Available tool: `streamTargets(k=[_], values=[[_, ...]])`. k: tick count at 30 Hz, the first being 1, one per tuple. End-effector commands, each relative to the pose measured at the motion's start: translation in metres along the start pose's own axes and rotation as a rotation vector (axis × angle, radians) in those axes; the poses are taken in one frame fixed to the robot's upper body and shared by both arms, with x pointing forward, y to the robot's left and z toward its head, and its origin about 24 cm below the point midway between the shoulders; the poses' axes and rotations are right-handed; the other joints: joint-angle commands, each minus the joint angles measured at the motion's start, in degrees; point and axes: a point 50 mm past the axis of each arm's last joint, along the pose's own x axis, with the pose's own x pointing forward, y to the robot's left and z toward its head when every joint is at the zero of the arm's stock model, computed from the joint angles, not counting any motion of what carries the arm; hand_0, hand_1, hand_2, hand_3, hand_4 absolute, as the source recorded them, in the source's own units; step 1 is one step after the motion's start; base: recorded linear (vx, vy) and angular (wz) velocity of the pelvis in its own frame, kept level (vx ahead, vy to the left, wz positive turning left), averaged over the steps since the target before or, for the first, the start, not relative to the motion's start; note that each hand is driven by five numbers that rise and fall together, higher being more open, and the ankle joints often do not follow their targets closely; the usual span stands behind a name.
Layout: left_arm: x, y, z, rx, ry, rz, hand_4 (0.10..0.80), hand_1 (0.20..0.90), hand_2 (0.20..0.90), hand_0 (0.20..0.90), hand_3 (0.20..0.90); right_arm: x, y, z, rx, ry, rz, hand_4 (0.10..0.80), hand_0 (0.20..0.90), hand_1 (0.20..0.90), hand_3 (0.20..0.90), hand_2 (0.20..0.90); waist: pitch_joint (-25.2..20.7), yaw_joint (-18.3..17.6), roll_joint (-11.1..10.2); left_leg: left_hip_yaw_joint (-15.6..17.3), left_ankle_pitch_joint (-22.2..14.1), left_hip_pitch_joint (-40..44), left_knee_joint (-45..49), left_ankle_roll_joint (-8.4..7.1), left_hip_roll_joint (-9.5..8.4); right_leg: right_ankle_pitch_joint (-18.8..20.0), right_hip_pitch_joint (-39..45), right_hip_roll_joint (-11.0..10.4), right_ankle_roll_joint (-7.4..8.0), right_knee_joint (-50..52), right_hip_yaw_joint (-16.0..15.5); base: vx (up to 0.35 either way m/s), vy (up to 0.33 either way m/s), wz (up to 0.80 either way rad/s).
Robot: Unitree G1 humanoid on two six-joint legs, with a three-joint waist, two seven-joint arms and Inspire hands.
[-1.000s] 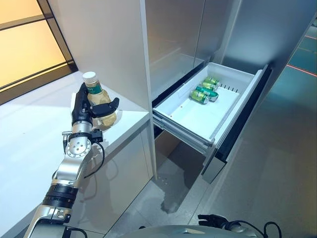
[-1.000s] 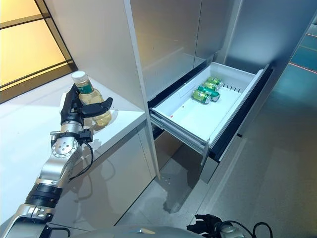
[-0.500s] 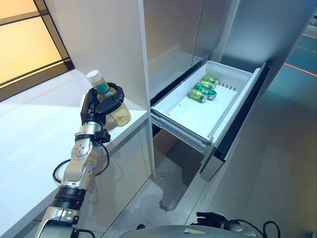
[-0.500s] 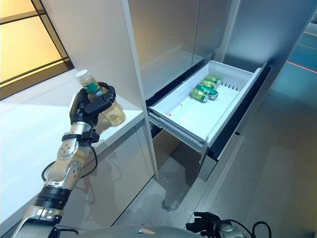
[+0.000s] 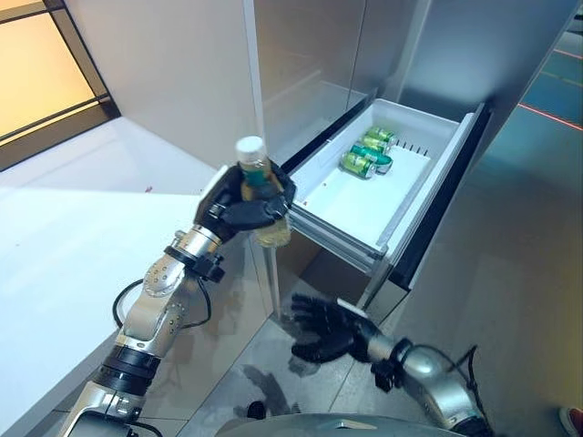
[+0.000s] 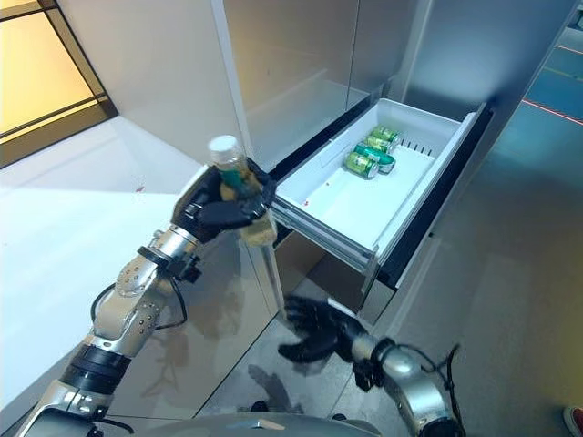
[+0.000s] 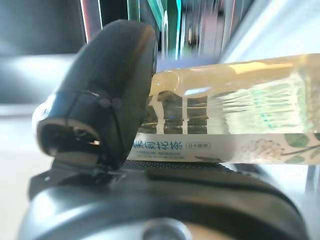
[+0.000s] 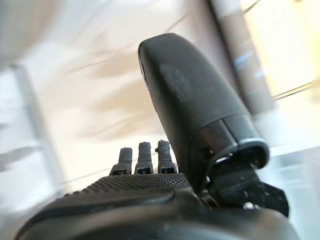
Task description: Put drinks into fridge and close the fridge
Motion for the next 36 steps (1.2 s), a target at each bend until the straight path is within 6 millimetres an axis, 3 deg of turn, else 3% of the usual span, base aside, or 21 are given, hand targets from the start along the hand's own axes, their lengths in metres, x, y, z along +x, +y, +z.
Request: streamTargets(k=[1,3,11,18,23,32,33,34,36], values=[[0.023,-0.014,0.061,0.109,-0.373,-0.156,0.1,0.3,0.3,0.3,0.2,0.002,-0.003,0.075,-0.097,-0.305,0.093,0.8,0.9,0.9,0.9,0.9,-2.4,-0.6,1.6,3.8,-7.9,3.0,0.4,3.24,-3.57,-4.7,-2.1,2.8,1.48,5.5,-1.4,-0.007,0.005,-0.15],[0.023,-0.018,0.054,0.091,-0.334,-0.176,0.1,0.3,0.3,0.3,0.2,0.0,0.001,0.1,-0.133,-0.39,0.129,0.8,0.9,0.9,0.9,0.9,-2.6,-0.4,1.7,4.1,-7.9,2.9,0.4,3.41,-3.55,-4.4,-2.2,2.8,1.52,5.3,-1.0,-0.011,0.001,-0.1],[0.029,-0.027,0.034,0.051,-0.22,-0.212,0.1,0.3,0.3,0.3,0.2,-0.002,0.015,0.132,-0.11,-0.495,0.264,0.8,0.9,0.9,0.9,0.9,-3.0,-0.3,1.4,4.8,-7.7,2.4,0.8,3.6,-3.62,-3.8,-2.6,2.9,1.39,5.0,-0.7,-0.007,-0.005,-0.03],[0.036,-0.027,0.023,0.097,-0.157,-0.195,0.1,0.3,0.3,0.3,0.2,0.007,0.037,0.132,-0.042,-0.415,0.524,0.8,0.9,0.9,0.9,0.9,-3.1,0.0,0.8,4.8,-7.7,2.3,1.0,3.54,-3.74,-3.7,-2.3,3.0,1.34,4.6,-0.9,0.0,0.0,0.0],[0.037,-0.022,0.019,0.11,-0.126,-0.174,0.1,0.3,0.3,0.3,0.2,0.005,0.04,0.137,-0.071,-0.39,0.601,0.8,0.9,0.9,0.9,0.9,-3.3,0.2,0.5,4.8,-7.5,2.2,1.0,3.39,-3.73,-3.4,-2.2,3.0,1.36,4.3,-1.0,0.003,-0.012,0.01],[0.041,-0.028,0.015,0.037,-0.139,-0.226,0.1,0.3,0.3,0.3,0.2,0.015,0.048,0.131,0.073,-0.315,0.627,0.8,0.9,0.9,0.9,0.9,-3.3,0.2,0.2,4.7,-7.3,2.0,1.0,3.3,-3.62,-3.2,-2.3,3.1,1.27,4.1,-1.0,0.002,-0.006,0.01],[0.041,-0.03,0.015,0.031,-0.144,-0.238,0.1,0.3,0.3,0.3,0.2,0.016,0.05,0.129,0.091,-0.304,0.631,0.284,0.458,0.458,0.384,0.458,-3.3,0.2,0.2,4.7,-7.3,2.0,1.0,3.29,-3.6,-3.2,-2.3,3.1,1.27,4.1,-1.0,0.0,0.0,0.0],[0.042,-0.033,0.016,0.018,-0.155,-0.258,0.1,0.3,0.3,0.3,0.2,0.018,0.052,0.126,0.118,-0.286,0.636,0.1,0.3,0.3,0.2,0.3,-3.3,0.1,0.2,4.7,-7.3,2.0,1.0,3.29,-3.6,-3.2,-2.3,3.1,1.26,4.1,-1.0,0.0,0.0,0.0],[0.044,-0.039,0.017,-0.036,-0.184,-0.288,0.1,0.3,0.3,0.3,0.2,0.022,0.058,0.119,0.163,-0.261,0.652,0.1,0.3,0.3,0.2,0.3,-3.3,0.0,0.3,4.8,-7.3,2.1,0.9,3.29,-3.56,-3.1,-2.3,3.2,1.25,4.0,-0.9,0.0,0.0,0.0]])
